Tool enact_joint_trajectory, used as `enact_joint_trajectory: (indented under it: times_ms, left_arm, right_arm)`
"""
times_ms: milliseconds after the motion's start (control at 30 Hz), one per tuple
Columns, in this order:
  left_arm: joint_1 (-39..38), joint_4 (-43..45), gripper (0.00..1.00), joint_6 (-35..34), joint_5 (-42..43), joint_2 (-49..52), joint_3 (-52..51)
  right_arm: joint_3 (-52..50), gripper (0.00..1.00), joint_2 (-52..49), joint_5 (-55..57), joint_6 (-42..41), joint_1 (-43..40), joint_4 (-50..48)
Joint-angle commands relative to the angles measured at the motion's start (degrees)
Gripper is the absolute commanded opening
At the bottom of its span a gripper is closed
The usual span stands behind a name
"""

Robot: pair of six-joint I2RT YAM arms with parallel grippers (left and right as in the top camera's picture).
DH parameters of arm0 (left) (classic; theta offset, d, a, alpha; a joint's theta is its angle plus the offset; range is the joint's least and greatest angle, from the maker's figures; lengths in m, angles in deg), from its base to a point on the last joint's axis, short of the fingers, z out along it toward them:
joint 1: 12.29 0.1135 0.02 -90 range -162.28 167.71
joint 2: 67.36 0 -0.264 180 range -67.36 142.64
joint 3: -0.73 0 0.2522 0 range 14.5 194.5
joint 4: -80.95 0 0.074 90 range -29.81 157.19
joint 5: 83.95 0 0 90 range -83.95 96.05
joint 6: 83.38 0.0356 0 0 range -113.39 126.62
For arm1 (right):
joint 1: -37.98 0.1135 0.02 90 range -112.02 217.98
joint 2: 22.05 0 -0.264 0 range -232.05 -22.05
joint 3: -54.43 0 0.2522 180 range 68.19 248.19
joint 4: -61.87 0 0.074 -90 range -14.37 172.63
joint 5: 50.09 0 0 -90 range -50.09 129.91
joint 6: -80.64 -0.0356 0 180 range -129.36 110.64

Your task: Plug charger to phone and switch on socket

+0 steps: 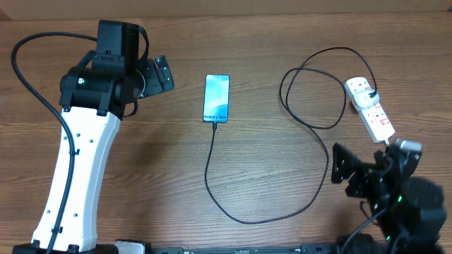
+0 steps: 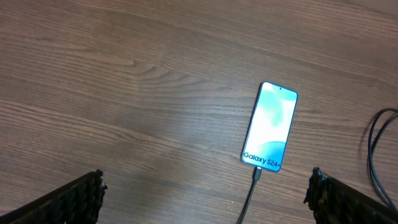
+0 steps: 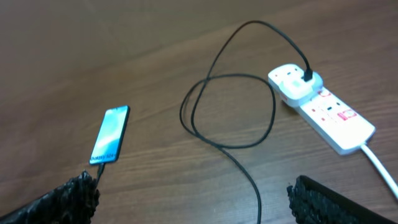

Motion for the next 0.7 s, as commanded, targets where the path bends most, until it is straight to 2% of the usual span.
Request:
enact_joint_trajectory:
  times_ms: [0, 333, 667]
  left_arm:
    - [-0.26, 0.13, 0.99, 0.68, 0.24, -0.07, -0.28]
    - [-0.26, 0.15, 1.00, 0.68, 0.26, -0.07, -0.28]
    - [-0.26, 0.15, 1.00, 0.68, 0.24, -0.07, -0.28]
  right_arm:
    - [-5.49, 1.00, 6.56, -0.55, 0.90, 0.11, -2.71]
    - [-20.96, 1.00, 21.40, -0.57, 3.89, 0.13, -15.17]
    - [-30.01, 1.00, 21.24, -0.04, 3.93, 0.46, -32.96]
